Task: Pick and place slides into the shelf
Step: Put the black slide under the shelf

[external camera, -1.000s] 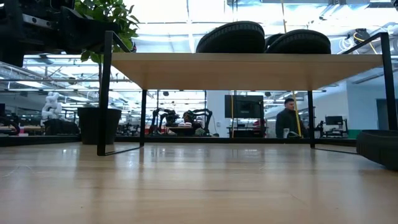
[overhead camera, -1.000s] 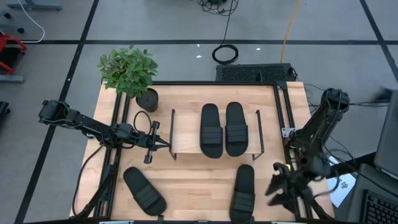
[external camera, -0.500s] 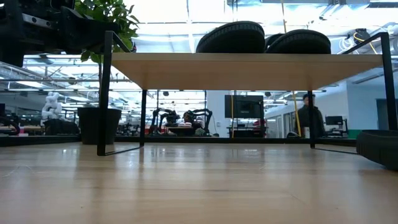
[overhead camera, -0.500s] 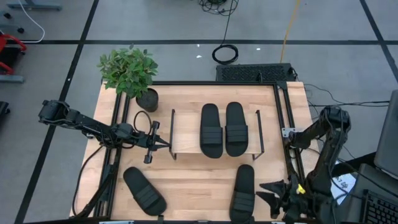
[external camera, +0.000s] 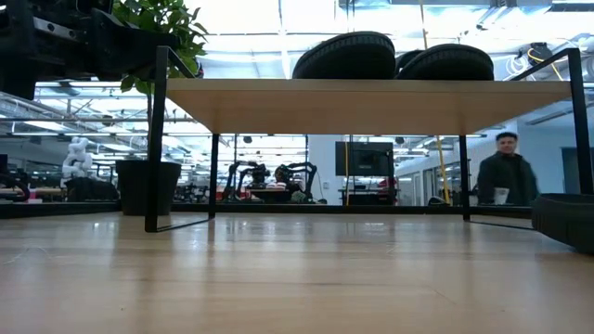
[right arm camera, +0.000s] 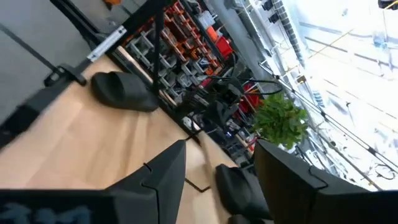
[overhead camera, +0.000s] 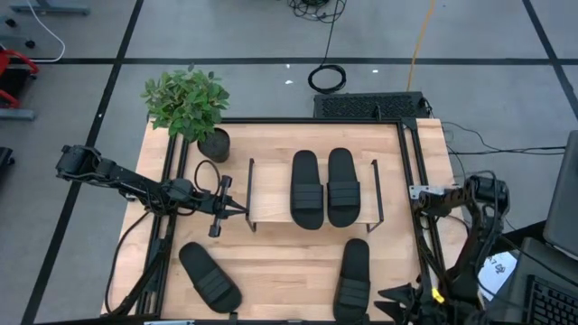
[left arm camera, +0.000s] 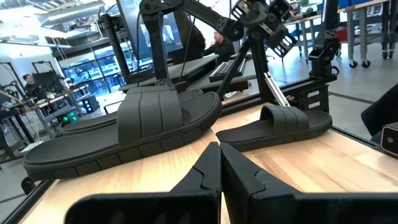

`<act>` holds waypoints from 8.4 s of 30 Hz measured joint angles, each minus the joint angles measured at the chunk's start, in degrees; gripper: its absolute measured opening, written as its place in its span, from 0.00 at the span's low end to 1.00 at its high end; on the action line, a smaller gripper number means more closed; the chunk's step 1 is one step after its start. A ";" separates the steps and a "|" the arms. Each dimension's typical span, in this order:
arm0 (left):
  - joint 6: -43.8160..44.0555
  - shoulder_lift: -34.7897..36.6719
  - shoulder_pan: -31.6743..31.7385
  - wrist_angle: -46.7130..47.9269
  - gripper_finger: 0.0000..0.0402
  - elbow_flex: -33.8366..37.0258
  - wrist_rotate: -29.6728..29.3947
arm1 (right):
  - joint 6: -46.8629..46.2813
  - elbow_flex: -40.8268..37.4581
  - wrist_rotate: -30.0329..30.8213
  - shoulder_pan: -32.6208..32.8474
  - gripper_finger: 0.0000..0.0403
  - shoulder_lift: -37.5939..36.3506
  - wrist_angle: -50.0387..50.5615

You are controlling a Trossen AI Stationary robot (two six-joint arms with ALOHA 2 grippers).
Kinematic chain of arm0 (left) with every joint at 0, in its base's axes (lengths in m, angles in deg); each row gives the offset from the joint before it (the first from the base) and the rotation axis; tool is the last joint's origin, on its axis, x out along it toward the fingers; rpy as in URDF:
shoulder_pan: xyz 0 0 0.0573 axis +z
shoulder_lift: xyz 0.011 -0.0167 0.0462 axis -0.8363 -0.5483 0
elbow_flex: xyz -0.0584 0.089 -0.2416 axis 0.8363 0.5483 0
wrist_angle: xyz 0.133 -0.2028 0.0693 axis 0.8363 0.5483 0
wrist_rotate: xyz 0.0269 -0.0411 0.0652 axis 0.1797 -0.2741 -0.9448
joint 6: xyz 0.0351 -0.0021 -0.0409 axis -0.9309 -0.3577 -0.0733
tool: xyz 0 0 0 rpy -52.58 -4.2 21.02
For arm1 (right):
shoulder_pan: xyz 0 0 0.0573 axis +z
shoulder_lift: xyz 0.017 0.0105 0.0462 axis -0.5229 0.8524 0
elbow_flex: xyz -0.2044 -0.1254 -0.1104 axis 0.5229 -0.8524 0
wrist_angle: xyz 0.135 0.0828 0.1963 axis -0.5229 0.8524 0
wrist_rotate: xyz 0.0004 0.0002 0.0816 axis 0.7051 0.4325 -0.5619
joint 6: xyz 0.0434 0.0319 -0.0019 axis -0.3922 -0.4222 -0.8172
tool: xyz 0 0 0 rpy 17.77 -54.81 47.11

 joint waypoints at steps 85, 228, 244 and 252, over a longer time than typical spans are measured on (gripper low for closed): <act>-4.89 -0.13 -0.37 -0.08 0.01 -0.07 1.51 | -43.71 -51.84 -44.83 6.11 0.00 -61.97 2.23; -7.91 -0.15 -0.32 3.09 0.01 -0.07 1.03 | -56.64 -30.29 -98.92 -25.70 0.00 -93.67 67.79; -7.89 -0.15 -0.32 3.02 0.01 -0.07 1.03 | -51.89 -32.26 -70.81 -26.48 0.00 -93.63 62.32; -8.97 -0.15 -0.32 2.94 0.01 -0.07 1.03 | -46.44 -32.22 -64.76 -31.53 0.00 -94.97 60.44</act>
